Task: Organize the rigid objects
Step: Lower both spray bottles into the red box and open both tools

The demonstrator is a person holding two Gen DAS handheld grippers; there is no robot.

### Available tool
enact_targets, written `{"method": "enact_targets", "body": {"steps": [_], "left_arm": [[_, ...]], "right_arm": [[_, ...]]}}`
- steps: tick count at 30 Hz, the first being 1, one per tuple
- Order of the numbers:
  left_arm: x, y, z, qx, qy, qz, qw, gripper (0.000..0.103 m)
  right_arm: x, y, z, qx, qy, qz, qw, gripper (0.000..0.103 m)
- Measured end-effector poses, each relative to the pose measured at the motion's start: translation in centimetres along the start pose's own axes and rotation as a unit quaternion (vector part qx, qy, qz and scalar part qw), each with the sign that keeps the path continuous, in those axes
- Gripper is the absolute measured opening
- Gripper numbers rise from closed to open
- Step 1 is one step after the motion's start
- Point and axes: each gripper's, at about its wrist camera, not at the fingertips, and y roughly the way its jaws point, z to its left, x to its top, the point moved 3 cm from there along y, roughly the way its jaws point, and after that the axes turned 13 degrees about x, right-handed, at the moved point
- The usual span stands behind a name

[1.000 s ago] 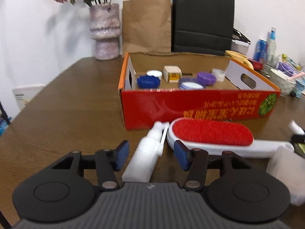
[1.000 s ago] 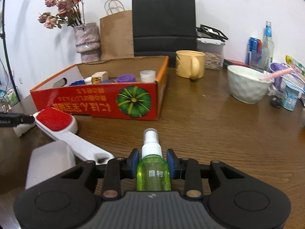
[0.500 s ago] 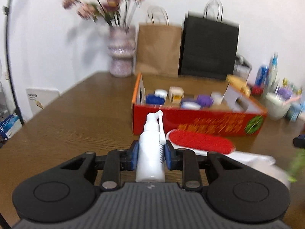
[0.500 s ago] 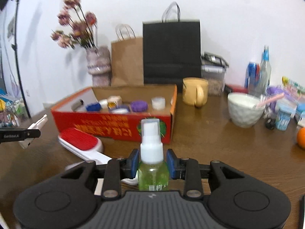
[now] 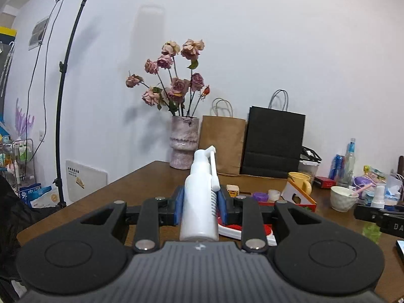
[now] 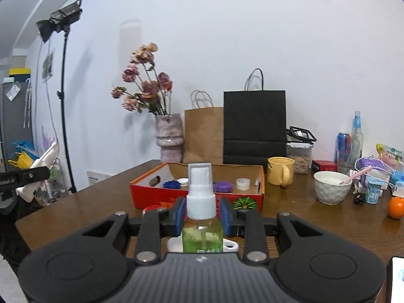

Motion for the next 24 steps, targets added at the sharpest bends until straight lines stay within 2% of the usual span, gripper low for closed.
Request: {"method": "enact_targets", "body": {"steps": [7,9,13,19,24], "left_arm": [[0.1,-0.5,0.3,-0.005,-0.007,-0.004,1.0000,0.028],[0.2,-0.3,0.1,-0.005,-0.006,-0.006,1.0000,0.028],[0.3,0.9,-0.3,-0.005,-0.002,-0.003,1.0000,0.028],[1.4,5.5,-2.2,-0.009,0.006,0.005,0.9999,0.028],[3.2,12.9,-5.1,-0.029,0.011,0.029,0.9991,0.028]], "right_arm": [[-0.2,-0.5,1.1,0.004,-0.008,0.003,1.000,0.026],[0.1,-0.3,1.1,0.005,-0.011,0.003,1.000,0.021],[0.3,1.3,0.6,0.007,-0.012,0.009,1.000,0.021],[2.0,4.5,-1.4,0.014,-0.009,0.008,1.000,0.021],[5.9,9.3,-5.5,0.020,-0.003,0.006,1.000,0.021]]}}
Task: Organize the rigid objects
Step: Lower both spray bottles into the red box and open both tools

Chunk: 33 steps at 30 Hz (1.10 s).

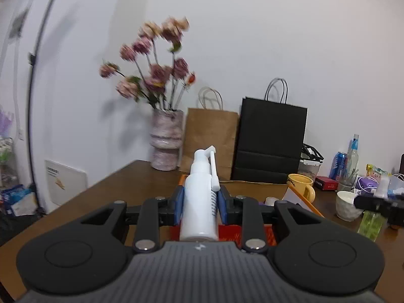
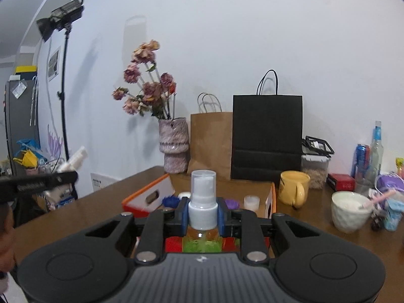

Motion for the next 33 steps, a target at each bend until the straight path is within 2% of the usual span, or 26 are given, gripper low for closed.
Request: {"method": "enact_targets", "body": {"steps": [4,9,12,14,17,19,20,21,22,23,24,27,31,33], "left_arm": [[1.0,6.7,-1.8,-0.014,0.013,0.043,0.9989,0.028],[1.4,15.1,-3.6,-0.025,0.033,0.108,0.9932,0.028],[1.1,18.9,-4.2,-0.022,0.042,0.143,0.9886,0.028],[0.1,21.2,-4.8,-0.034,0.054,0.176,0.9823,0.028],[-1.8,23.8,-5.9,-0.032,0.087,0.217,0.9718,0.028],[-3.3,24.9,-6.7,-0.032,0.115,0.241,0.9632,0.029],[-3.9,25.3,-6.9,-0.029,0.124,0.249,0.9601,0.037],[-4.3,25.4,-7.0,-0.025,0.127,0.247,0.9603,0.052],[-4.5,25.3,-7.0,-0.020,0.132,0.237,0.9624,0.058],[-4.7,25.3,-7.1,-0.019,0.141,0.228,0.9632,0.065],[-4.8,25.2,-7.2,-0.019,0.149,0.225,0.9627,0.066],[-4.4,25.2,-7.1,-0.023,0.148,0.231,0.9613,0.069],[-3.0,24.2,-7.1,-0.024,0.149,0.221,0.9635,0.072],[-2.1,23.3,-7.0,-0.023,0.151,0.213,0.9650,0.074]], "right_arm": [[2.4,4.9,-4.0,-0.008,0.008,0.021,1.000,0.021],[3.8,11.1,-8.3,-0.014,0.018,0.063,0.998,0.021],[4.0,15.2,-10.7,-0.019,0.032,0.108,0.993,0.021],[3.3,18.4,-12.5,-0.025,0.054,0.152,0.987,0.021],[1.1,23.3,-14.9,-0.036,0.085,0.226,0.970,0.021],[-0.1,25.3,-15.6,-0.052,0.089,0.237,0.966,0.022],[-0.3,26.1,-16.0,-0.072,0.091,0.246,0.962,0.023],[-0.6,26.7,-16.0,-0.081,0.084,0.251,0.961,0.024],[-0.9,27.4,-16.0,-0.086,0.070,0.254,0.961,0.025],[-1.4,27.9,-15.9,-0.090,0.062,0.264,0.958,0.032],[-1.8,28.3,-15.9,-0.091,0.056,0.275,0.955,0.038],[-2.0,28.7,-15.1,-0.096,0.028,0.288,0.953,0.038],[-0.2,26.8,-14.5,-0.086,0.027,0.263,0.960,0.039],[0.9,25.4,-13.9,-0.083,0.024,0.255,0.963,0.044]]}}
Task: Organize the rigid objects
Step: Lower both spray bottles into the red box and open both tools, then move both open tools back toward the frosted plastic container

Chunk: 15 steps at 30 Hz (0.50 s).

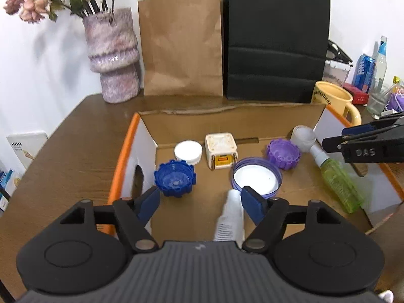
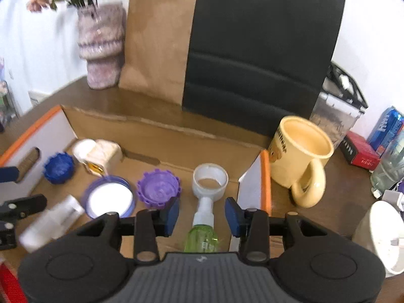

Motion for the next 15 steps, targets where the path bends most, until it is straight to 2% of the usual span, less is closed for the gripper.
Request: {"method": "enact_targets", "body": {"steps": [1,6,7,11,13,15], "left_arm": [[0.2,-0.5,0.1,0.001,0.000,-0.003,1.0000,0.074],[0.5,-4.7,0.7,0.005,-0.011,-0.031,0.9995,0.077],[0.4,-6.0,0.8,0.008,-0.018,-0.049,0.9986,0.078],[-0.7,-11.4,1.3,0.029,-0.027,-0.146,0.9885,0.081],[-1.6,-13.8,1.8,0.036,-0.028,-0.176,0.9833,0.082],[-2.5,-15.9,2.2,0.036,-0.034,-0.191,0.9804,0.082]], "right_arm": [[0.1,-0.8,0.1,0.000,-0.001,-0.004,1.000,0.045],[-0.3,-6.0,1.5,0.004,-0.010,-0.039,0.999,0.067],[-0.6,-7.0,1.8,0.007,-0.012,-0.047,0.999,0.072],[-2.6,-11.7,3.4,0.018,-0.024,-0.087,0.996,0.077],[-4.2,-14.1,4.6,0.022,-0.037,-0.115,0.992,0.081],[-5.9,-16.4,5.8,0.022,-0.046,-0.138,0.989,0.083]]}}
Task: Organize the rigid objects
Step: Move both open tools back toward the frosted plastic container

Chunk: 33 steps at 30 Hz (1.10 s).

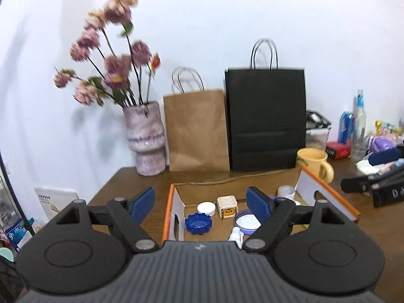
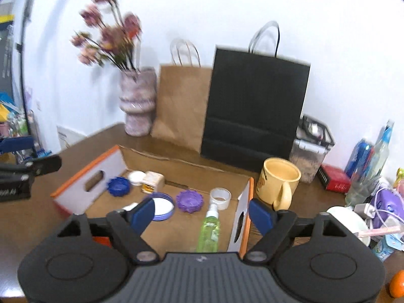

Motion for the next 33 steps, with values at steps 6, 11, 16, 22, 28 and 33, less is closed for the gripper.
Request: {"method": "enact_targets", "body": {"steps": [6,11,16,22,28,33], "left_arm": [[-1.5,-7.7,2.5,0.004,-0.032,-0.045,0.9985,0.082],[-4.8,-14.1,3.9,-0.002,-0.048,-0.073,0.9961,0.085],[-8.7,-19.3,5.1,-0.009,-0.053,-0.074,0.9958,0.088],[-12.6,-23.4,7.1,-0.006,-0.074,-0.071,0.9948,0.092],[-13.5,-23.1,7.1,-0.001,-0.066,-0.065,0.9957,0.092],[-14.0,-22.0,6.4,-0.006,-0.064,-0.048,0.9967,0.092]], "right_arm": [[-3.6,-7.0,4.6,0.005,-0.024,-0.063,0.998,0.084],[-7.2,-12.4,8.3,0.013,-0.033,-0.110,0.993,0.088],[-11.7,-16.5,11.2,0.015,-0.012,-0.134,0.991,0.092],[-18.2,-19.6,13.9,-0.024,-0.012,-0.145,0.989,0.094],[-20.1,-20.2,14.6,-0.024,-0.015,-0.137,0.990,0.094],[-20.1,-18.8,14.3,-0.004,-0.004,-0.122,0.993,0.092]]}}
